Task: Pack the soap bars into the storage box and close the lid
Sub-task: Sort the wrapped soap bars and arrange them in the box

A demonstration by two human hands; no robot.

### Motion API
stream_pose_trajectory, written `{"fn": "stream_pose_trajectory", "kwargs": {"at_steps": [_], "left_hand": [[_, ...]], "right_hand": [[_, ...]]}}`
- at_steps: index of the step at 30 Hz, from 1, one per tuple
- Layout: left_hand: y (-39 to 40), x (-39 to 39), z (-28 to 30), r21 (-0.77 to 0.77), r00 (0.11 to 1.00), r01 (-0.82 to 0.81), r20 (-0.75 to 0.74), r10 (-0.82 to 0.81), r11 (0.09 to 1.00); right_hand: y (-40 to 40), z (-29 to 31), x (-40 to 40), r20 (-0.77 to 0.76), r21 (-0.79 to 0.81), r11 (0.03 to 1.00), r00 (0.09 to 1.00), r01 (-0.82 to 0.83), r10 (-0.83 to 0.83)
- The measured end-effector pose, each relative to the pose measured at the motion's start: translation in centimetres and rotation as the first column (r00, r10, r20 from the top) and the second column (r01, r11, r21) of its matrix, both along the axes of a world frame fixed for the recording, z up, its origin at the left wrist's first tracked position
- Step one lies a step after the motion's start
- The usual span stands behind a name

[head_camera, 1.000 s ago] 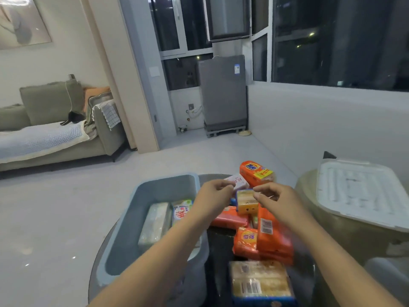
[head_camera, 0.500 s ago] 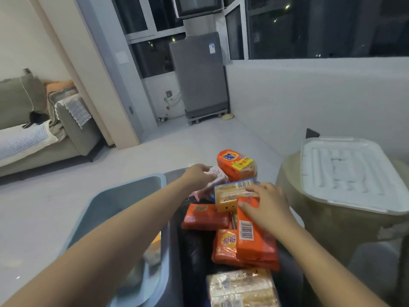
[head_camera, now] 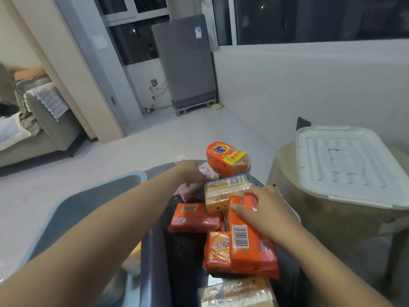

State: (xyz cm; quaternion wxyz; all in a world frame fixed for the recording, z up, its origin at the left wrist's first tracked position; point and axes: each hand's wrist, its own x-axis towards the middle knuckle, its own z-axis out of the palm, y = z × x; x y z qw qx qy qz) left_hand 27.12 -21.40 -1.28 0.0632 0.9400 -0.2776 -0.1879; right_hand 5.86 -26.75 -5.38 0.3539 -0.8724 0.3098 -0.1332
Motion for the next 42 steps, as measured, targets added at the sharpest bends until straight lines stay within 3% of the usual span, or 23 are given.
{"fn": "stream_pose_trajectory", "kwargs": {"at_steps": [7, 15, 21, 24, 26, 30, 37, 42], "left_hand": [[-0.2, 0.2, -0.4, -0.006, 0.997, -0.068, -0.041, 0.068, 0.998], [0.1, 0.4, -0.3, -0.081, 0.975, -0.183, -0.142, 0.170, 0.980], [0.7, 0.2, 0.9, -0.095, 0.938, -0.288, -0.230, 0.260, 0.953], [1.4, -0.3, 2.0, -0.217, 0.936, -0.292, -0.264, 0.232, 0.931], [2.0, -0.7, 3.0, -0.351, 0.913, -0.349, -0.337, 0.231, 0.869], [3.7, -2.1, 4.6, -0.476, 0.951, -0.281, -0.257, 0.173, 0.833], [7.2, -4.2, 5.5, -0.512, 0.984, -0.175, -0.107, 0.139, 0.841], [8.9, -4.6, 5.2, -0.552, 0.985, -0.151, -0.010, 0.174, 0.820]], "right_hand": [[0.2, 0.1, -0.4, 0.004, 0.053, 0.999, 1.000, -0.006, 0.006], [-0.3, 1.0, -2.4, 0.035, 0.352, 0.928, 0.993, -0.121, 0.116], [0.0, 1.4, -2.7, -0.010, 0.322, 0.943, 0.996, -0.083, 0.091], [0.2, 1.5, -2.7, -0.072, 0.142, 0.989, 0.996, -0.043, 0.053], [0.5, 1.6, -2.8, -0.053, 0.101, 0.994, 0.998, -0.038, 0.043], [1.0, 1.9, -2.6, 0.043, 0.110, 0.991, 0.996, -0.081, 0.076], [1.3, 2.1, -1.4, 0.076, 0.188, 0.971, 0.987, -0.150, 0.138], [-1.0, 2.5, 1.1, 0.200, 0.043, 0.999, 0.979, 0.027, -0.036]]}}
